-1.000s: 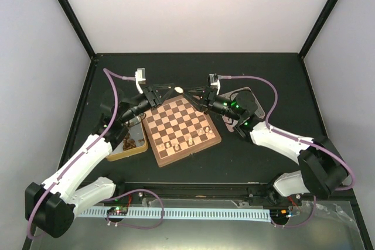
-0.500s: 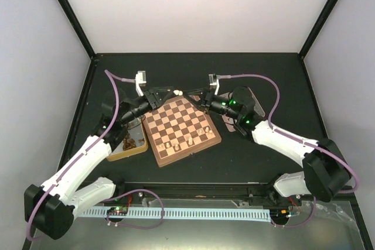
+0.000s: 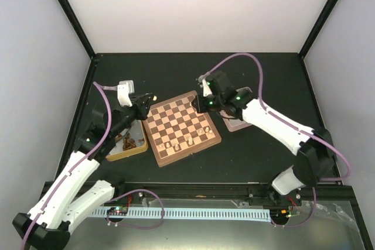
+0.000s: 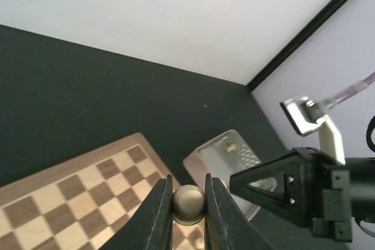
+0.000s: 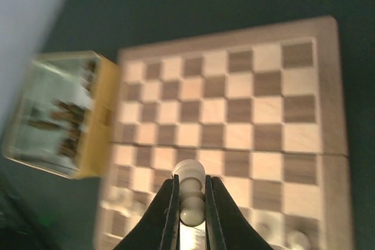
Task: Set up the chess pieces on the board
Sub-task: Place the chess piece on the chessboard.
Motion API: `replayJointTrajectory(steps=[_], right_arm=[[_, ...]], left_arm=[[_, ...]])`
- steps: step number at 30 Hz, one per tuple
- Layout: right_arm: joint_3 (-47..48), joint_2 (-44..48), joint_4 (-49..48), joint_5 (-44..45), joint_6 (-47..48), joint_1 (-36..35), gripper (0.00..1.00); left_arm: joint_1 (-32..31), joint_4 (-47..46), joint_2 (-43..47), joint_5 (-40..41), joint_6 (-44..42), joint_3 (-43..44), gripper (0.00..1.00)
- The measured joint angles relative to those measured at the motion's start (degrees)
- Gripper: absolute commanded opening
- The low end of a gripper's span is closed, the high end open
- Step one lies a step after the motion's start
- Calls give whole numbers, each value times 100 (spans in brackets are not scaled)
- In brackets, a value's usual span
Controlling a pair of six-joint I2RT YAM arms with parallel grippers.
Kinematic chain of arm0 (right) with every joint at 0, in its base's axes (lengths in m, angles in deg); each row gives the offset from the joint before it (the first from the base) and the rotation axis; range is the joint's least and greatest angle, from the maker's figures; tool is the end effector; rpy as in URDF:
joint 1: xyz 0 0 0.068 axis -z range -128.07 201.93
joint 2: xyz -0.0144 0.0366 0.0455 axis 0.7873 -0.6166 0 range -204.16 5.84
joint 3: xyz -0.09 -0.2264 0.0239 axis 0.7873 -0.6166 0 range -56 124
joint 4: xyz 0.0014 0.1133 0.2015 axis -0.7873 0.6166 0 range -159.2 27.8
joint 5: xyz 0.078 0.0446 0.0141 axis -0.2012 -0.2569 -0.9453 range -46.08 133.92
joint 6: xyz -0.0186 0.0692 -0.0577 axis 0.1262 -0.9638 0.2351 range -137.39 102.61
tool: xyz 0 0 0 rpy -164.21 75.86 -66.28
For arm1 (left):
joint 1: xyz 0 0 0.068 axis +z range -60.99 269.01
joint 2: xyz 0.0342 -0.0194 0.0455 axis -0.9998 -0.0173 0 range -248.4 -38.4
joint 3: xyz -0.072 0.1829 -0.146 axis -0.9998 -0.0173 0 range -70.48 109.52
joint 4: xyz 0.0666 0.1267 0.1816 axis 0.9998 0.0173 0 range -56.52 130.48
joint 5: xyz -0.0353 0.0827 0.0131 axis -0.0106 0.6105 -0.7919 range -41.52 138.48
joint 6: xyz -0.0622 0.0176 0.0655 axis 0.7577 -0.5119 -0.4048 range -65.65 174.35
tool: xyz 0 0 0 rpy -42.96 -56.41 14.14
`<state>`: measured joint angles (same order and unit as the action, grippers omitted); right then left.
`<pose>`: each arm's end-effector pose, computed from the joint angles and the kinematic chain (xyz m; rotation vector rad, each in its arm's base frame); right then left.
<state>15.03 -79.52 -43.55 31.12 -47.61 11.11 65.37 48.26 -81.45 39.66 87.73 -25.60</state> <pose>0.2453 0.2361 0.2538 -0.3482 2.3888 0.8734 0.1876 -0.0960 0.3058 -0.0444 1.8756 -0.8385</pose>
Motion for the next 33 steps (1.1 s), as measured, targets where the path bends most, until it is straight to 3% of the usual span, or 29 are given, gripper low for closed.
replayJointTrajectory(steps=[6,11,33], right_arm=[[800,-1137,1703,890,970,-450,3],[1287,-1945,2527,1276,1353,-831,4],[2264,-3045,3722,1458,1860,-1095,8]], left_arm=[[2,319,146,393,-444,0,2],[0,398,157,518,-599,0,2],[0,448,299,730,-684,0,2]])
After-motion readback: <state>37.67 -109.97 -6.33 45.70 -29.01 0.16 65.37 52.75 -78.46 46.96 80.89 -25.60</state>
